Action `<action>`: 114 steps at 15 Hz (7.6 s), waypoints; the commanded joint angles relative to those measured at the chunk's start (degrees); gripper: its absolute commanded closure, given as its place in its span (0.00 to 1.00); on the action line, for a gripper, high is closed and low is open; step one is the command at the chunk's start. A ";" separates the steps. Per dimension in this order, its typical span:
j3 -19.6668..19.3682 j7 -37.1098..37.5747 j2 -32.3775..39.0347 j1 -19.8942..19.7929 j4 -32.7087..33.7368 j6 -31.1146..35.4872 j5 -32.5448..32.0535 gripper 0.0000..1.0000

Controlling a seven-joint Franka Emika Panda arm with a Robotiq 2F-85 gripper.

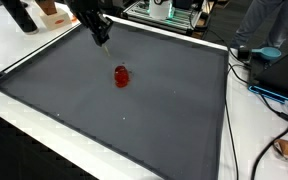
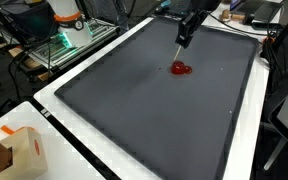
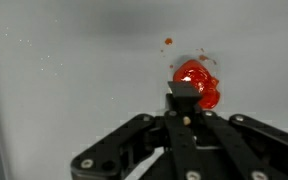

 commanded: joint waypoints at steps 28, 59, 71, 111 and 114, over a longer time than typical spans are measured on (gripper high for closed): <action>-5.24 42.53 11.37 14.48 1.80 -5.04 -26.32 0.97; -4.87 33.59 13.56 11.80 4.71 -3.10 -26.21 0.97; -2.62 18.55 6.83 7.16 2.62 1.38 -16.44 0.97; 2.24 -7.83 -1.68 -0.19 -0.26 2.97 3.47 0.97; 2.59 -8.95 -1.34 -0.95 -0.54 1.85 5.18 0.97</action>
